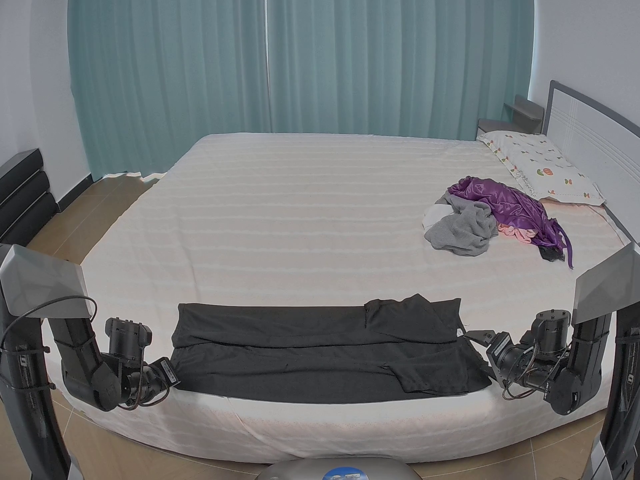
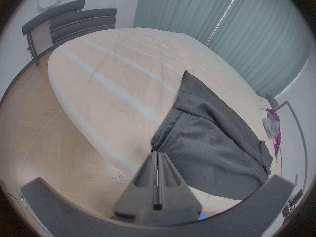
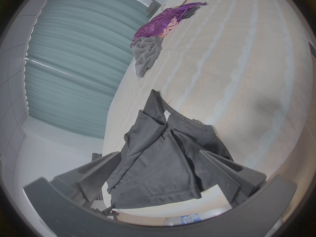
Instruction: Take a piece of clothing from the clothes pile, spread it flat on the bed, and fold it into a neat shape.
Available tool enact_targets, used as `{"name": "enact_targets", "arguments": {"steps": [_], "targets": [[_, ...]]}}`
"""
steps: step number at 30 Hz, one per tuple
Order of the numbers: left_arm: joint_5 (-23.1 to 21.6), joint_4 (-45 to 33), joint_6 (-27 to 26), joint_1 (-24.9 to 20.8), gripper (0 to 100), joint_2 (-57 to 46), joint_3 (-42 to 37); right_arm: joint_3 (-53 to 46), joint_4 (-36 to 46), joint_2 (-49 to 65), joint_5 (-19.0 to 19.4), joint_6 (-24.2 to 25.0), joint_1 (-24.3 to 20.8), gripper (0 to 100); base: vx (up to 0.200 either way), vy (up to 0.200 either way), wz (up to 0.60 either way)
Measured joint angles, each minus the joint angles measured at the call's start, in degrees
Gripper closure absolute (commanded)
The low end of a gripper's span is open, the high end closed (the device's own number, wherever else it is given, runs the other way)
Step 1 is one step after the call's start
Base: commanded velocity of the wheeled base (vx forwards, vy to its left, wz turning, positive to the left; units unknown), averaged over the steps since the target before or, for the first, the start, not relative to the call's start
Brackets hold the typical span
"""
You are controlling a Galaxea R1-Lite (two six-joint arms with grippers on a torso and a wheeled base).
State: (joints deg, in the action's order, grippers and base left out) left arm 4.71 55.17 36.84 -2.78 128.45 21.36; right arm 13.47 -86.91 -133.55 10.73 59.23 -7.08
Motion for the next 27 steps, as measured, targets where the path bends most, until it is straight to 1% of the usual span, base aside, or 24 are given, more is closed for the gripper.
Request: {"name": "enact_targets", "arguments": {"steps": [4,10,15,16,23,27], "targets": [[0.73,-0.13,-0.61,0.39,100,0.02,-0.39,0.00,0.00,0.00,-0.02,0.00,0.00,0,0.000,0.000,0.00],[0.82,-0.40,-3.32,0.77,100,-0.01,-1.33,-0.02,0.01,-0.05,-0.02,0.00,0.00,0,0.000,0.000,0.00],[0.82,-0.40,-3.64,1.18,100,0.18,-1.35,-0.02,0.01,-0.05,-0.04,0.00,-0.07,0,0.000,0.000,0.00],[0.82,-0.35,-3.64,1.27,0,0.22,-1.33,-0.02,0.00,-0.05,-0.02,0.00,-0.07,0,0.000,0.000,0.00],[0.18,-0.18,-3.25,2.23,0,0.11,-0.96,-0.05,0.01,-0.07,-0.04,0.00,-0.24,0,0.000,0.000,0.00],[-1.65,-0.07,-2.77,4.04,0,-0.80,-0.17,-0.02,0.01,-0.07,-0.02,0.00,-0.30,0,0.000,0.000,0.00]]}}
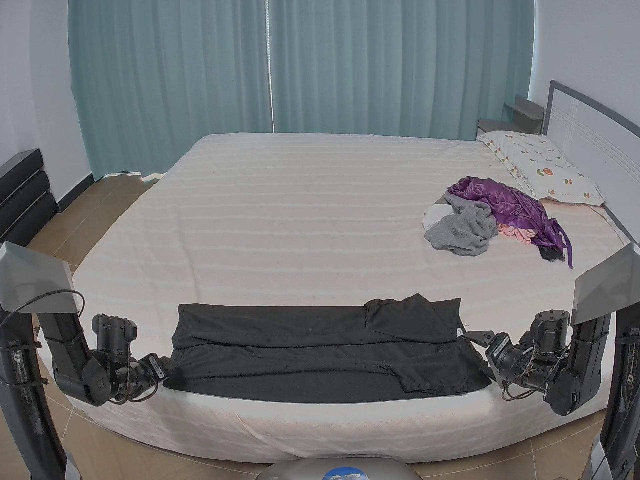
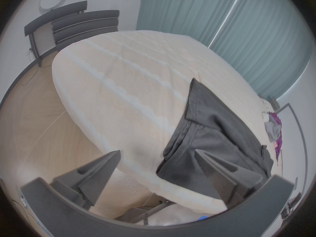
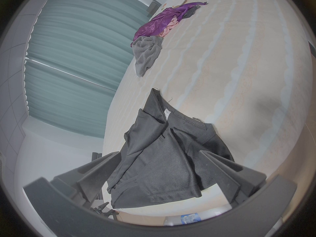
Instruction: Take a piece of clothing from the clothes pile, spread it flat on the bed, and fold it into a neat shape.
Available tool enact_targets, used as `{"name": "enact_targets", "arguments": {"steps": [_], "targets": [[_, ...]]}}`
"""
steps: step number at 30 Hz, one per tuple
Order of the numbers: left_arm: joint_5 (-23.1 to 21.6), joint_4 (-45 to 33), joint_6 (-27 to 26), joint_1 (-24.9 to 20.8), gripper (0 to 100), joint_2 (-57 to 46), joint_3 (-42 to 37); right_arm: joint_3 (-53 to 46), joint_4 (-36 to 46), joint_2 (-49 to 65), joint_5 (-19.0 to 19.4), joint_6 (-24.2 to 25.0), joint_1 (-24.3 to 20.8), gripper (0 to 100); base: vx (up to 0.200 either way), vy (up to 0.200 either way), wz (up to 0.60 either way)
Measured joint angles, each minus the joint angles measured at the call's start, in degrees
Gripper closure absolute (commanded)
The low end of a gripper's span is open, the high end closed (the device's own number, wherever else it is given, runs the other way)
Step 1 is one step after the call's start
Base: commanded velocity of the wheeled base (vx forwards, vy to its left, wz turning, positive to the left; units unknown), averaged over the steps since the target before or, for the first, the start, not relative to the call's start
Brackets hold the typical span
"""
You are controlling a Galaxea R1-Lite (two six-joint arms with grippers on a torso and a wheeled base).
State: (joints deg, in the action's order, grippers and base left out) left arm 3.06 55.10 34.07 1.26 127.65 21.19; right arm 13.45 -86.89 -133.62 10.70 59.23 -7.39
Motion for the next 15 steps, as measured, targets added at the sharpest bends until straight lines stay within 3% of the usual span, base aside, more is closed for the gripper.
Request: {"name": "enact_targets", "arguments": {"steps": [8,15], "targets": [[-6.36,-0.59,7.28,1.72,0,-2.60,5.83,0.00,-0.01,0.00,0.00,0.00,0.01,0,0.000,0.000,0.00],[-8.39,-4.94,8.27,1.16,0,-0.69,16.07,0.00,-0.01,0.00,-0.01,0.05,-0.05,0,0.000,0.000,0.00]]}}
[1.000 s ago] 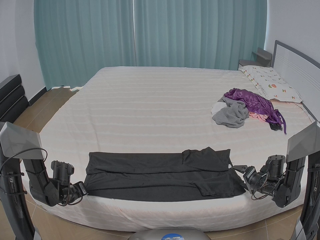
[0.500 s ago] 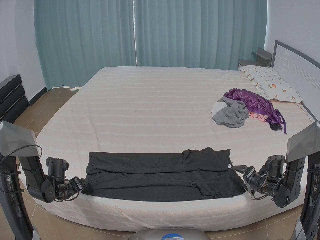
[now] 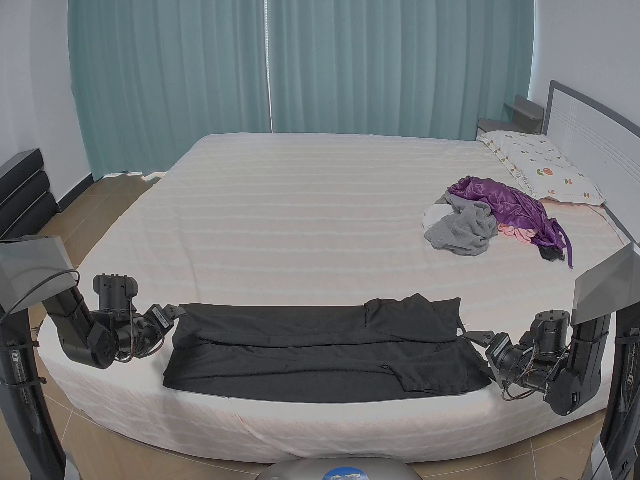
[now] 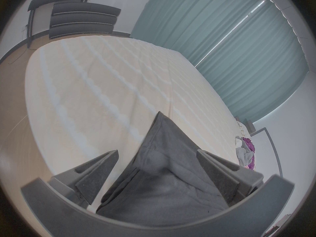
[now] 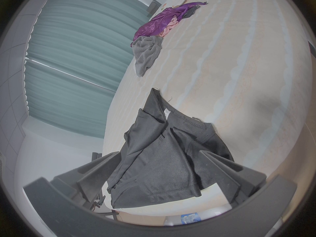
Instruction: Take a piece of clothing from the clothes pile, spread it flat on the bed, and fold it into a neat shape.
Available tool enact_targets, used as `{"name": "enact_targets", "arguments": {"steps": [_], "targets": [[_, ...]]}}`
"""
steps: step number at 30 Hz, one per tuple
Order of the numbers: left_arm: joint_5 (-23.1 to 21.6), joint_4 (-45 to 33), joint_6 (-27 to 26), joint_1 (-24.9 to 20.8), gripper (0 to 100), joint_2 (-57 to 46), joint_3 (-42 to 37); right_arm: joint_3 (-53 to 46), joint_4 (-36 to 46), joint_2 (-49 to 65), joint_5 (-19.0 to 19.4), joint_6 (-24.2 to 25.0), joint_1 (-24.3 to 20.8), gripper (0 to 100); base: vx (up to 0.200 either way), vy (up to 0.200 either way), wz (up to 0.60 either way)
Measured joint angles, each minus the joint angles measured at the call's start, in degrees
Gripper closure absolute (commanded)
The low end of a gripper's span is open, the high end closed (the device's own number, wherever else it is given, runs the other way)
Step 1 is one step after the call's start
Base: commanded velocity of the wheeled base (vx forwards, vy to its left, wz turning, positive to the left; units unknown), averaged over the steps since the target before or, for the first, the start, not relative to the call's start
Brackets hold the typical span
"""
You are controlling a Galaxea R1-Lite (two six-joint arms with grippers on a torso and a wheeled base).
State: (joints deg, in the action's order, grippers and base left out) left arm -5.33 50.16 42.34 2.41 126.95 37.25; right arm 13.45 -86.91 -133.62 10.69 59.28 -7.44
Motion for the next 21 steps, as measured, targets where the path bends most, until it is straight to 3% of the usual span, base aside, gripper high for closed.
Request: {"name": "enact_targets", "arguments": {"steps": [9,10,15,21], "targets": [[0.11,-3.74,-5.25,-0.74,0,5.57,6.57,0.00,-0.02,-0.23,-0.24,-0.06,-0.30,0,0.000,0.000,0.00],[0.22,-3.63,-5.39,-0.85,100,6.03,6.70,0.00,-0.05,-0.33,-0.32,-0.11,-0.37,0,0.000,0.000,0.00],[1.06,-3.56,-5.34,-0.94,100,7.08,7.07,0.00,-0.07,-0.54,-0.35,-0.13,-0.41,0,0.000,0.000,0.00],[5.49,-2.95,-4.63,-0.73,100,7.28,7.42,0.00,-0.07,-0.67,-0.38,-0.13,-0.46,0,0.000,0.000,0.00]]}}
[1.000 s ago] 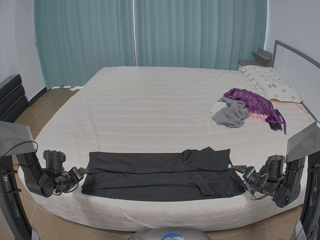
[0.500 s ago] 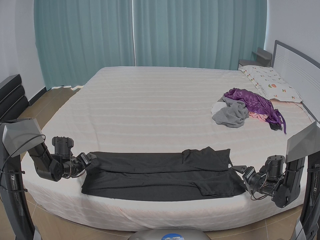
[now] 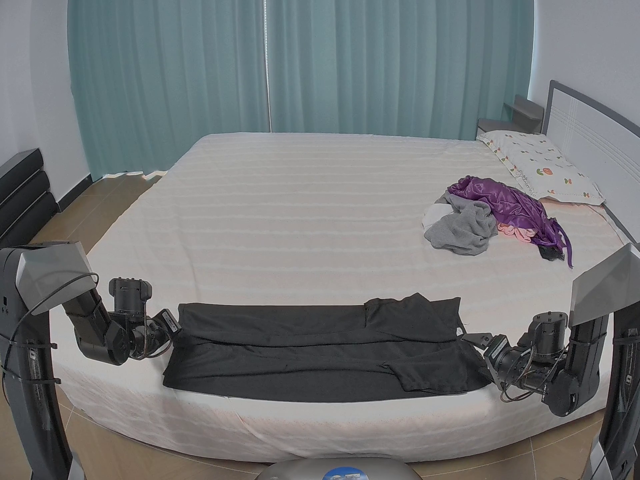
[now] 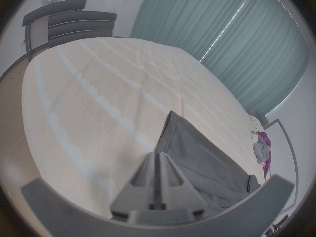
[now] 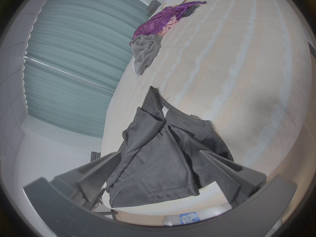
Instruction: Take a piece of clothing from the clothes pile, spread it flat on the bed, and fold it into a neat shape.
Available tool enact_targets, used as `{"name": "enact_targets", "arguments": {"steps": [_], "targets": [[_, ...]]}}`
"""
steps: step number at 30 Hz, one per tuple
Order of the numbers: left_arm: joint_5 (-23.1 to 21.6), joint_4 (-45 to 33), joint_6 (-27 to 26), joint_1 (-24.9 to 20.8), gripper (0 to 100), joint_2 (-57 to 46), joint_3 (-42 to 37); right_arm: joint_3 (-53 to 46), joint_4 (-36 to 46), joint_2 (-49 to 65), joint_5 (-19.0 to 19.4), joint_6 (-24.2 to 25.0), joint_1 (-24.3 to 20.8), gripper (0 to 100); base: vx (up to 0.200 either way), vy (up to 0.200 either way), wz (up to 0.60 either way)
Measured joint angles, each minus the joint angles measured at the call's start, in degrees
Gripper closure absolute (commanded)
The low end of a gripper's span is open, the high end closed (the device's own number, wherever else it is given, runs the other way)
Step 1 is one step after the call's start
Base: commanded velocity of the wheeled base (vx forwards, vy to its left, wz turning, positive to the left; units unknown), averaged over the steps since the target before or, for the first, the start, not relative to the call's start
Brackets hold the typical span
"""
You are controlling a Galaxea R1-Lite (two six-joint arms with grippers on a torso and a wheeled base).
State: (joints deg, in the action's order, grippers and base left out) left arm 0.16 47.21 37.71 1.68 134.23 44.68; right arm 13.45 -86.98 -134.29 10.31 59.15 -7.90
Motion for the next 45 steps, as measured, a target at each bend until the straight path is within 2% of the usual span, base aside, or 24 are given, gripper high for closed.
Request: {"name": "enact_targets", "arguments": {"steps": [7,13,14,17,21,24,26,31,33,39,45], "targets": [[0.49,3.99,1.11,0.18,100,-1.23,-0.78,0.00,-0.02,0.00,-0.05,0.00,0.00,0,0.000,0.000,0.00],[-3.24,4.57,1.22,0.44,100,-1.45,-1.40,0.02,0.00,0.00,-0.02,0.00,0.02,0,0.000,0.000,0.00],[-4.28,4.55,1.22,0.55,0,-1.45,-1.38,0.02,0.00,0.00,-0.05,0.00,0.02,0,0.000,0.000,0.00],[-8.34,4.40,1.22,0.77,0,-1.45,-1.13,0.02,0.00,0.00,-0.05,0.00,-0.01,0,0.000,0.000,0.00],[-16.25,4.10,0.48,1.40,0,-1.43,-0.30,0.02,0.00,-0.02,-0.06,0.00,-0.20,0,0.000,0.000,0.00],[-22.13,3.19,-1.90,2.43,0,-1.23,0.88,0.00,0.00,-0.02,-0.09,0.00,-0.28,0,0.000,0.000,0.00],[-24.49,1.80,-4.95,3.06,0,-0.99,1.84,0.00,0.00,-0.02,-0.09,0.00,-0.33,0,0.000,0.000,0.00],[-25.37,-2.35,-13.62,4.12,0,-0.30,3.33,0.00,-0.02,-0.07,-0.16,0.00,-0.39,0,0.000,0.000,0.00],[-25.26,-3.38,-15.43,4.51,0,-0.09,3.55,0.00,0.00,-0.09,-0.13,-0.02,-0.39,0,0.000,0.000,0.00],[-22.80,-3.67,-17.68,5.06,0,0.30,3.69,-0.06,0.00,-0.09,-0.16,-0.09,-0.45,0,0.000,0.000,0.00],[-22.47,-3.47,-18.55,4.85,0,1.49,3.97,-0.06,0.00,-0.16,-0.16,-0.09,-0.52,0,0.000,0.000,0.00]]}}
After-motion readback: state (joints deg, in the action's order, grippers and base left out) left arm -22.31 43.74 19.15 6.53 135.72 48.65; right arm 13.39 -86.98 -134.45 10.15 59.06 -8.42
